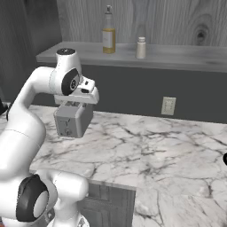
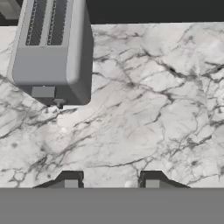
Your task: Retrieve the bottle and the shaker from the cabinet and place them next to the mixing bowl on the counter. Then add garlic from the fridge to the mixing bowl.
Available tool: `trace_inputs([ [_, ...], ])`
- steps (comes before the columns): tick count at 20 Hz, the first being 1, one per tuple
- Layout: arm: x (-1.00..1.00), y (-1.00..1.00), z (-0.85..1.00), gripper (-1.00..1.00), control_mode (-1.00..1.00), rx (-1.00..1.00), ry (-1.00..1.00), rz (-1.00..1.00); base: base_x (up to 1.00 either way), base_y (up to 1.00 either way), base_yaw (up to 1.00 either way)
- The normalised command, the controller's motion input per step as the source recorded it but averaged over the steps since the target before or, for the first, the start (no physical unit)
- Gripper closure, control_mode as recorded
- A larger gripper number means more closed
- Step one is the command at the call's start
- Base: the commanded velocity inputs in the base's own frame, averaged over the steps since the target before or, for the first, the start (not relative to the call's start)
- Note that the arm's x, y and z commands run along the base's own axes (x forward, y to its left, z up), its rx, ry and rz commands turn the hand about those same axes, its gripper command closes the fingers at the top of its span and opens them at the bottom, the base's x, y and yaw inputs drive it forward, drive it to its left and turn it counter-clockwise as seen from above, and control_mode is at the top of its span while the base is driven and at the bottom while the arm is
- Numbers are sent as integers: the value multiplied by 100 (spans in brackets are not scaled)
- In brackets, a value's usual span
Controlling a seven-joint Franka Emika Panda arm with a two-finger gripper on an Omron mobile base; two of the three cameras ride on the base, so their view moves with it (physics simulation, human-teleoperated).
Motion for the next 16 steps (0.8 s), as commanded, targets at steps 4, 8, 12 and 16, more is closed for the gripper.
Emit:
trace_inputs([
  [4,-14,0,15,-100,-100,0,-12,0,0,0,0],
  [8,-19,0,96,-100,-100,0,-40,0,0,0,0],
  [12,0,0,100,-100,-100,0,-45,0,0,0,0],
  [16,7,0,96,-100,-100,0,-45,-1,0,0,0],
])
